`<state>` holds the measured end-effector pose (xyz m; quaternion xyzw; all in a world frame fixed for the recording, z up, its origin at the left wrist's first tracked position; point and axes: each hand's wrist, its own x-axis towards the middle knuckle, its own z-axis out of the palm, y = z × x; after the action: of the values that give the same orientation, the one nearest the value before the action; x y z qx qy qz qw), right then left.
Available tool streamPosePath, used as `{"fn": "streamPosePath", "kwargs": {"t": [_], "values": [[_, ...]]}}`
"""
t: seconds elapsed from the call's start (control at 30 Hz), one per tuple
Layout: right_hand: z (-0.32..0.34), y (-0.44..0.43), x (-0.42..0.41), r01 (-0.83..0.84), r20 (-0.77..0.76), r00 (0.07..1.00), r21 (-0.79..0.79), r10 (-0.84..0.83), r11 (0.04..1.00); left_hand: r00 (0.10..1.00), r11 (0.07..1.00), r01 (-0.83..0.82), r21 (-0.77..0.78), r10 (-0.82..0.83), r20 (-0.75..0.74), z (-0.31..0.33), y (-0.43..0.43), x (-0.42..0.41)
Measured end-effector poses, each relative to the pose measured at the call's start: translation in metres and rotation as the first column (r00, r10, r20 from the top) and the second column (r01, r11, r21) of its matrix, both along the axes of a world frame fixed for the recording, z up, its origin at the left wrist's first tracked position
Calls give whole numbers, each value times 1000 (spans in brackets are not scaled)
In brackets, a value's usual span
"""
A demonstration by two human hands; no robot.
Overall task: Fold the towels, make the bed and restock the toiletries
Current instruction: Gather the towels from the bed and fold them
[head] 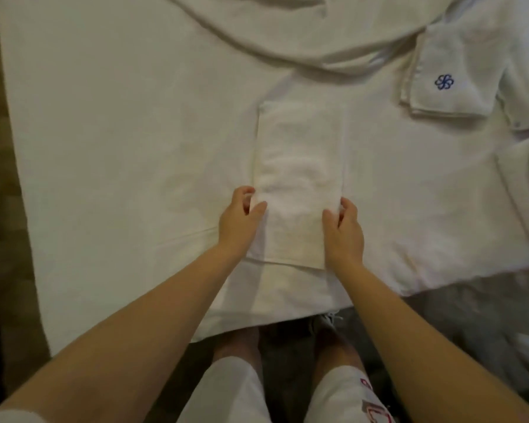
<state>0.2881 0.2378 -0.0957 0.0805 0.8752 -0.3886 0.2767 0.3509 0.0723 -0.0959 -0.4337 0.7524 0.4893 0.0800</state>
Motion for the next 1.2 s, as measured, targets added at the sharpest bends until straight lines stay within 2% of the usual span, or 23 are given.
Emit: {"fn": "streamPosePath", "kwargs": {"t": [0.13,0.27,0.37,0.47,0.57,0.67,0.77,0.8,0.83,0.87,0.93,0.97,1.07,1.2], "values": [[-1,5,34,9,50,999,-6,-9,1000,995,991,-101,86,98,35,2,25,30],[2,19,42,34,137,990,-75,-23,997,972,951,-225,210,205,110,2,38,52],[5,29,47,44,187,982,-103,-24,994,967,952,-236,196,211,141,5,41,58],[15,32,49,73,180,982,-136,-48,988,968,946,-251,205,239,79,18,42,61],[33,26,40,145,154,982,-257,-108,955,965,947,-244,208,258,-39,34,37,54],[49,10,6,306,242,943,-370,-227,877,923,884,-332,329,376,-78,52,18,18],[57,-7,-47,547,515,812,-507,-275,666,858,738,-376,560,506,-92,62,-13,-35],[58,-13,-65,555,546,802,-526,-245,645,879,745,-321,585,464,-109,63,-22,-52],[57,-18,-81,507,526,825,-530,-205,679,913,779,-250,575,388,-129,61,-30,-67],[53,-24,-95,411,451,875,-503,-174,760,941,824,-186,535,305,-143,58,-36,-80],[41,-35,-119,195,229,966,-348,-119,917,966,900,-158,406,226,-124,44,-49,-104],[34,-41,-130,116,138,987,-248,-84,962,967,932,-181,315,226,-113,34,-56,-113],[17,-53,-150,33,21,999,-48,-32,998,987,990,-141,24,143,-70,7,-69,-135],[-4,-60,-152,49,-62,997,65,-45,997,988,990,-138,-24,136,-76,-13,-64,-151]]}}
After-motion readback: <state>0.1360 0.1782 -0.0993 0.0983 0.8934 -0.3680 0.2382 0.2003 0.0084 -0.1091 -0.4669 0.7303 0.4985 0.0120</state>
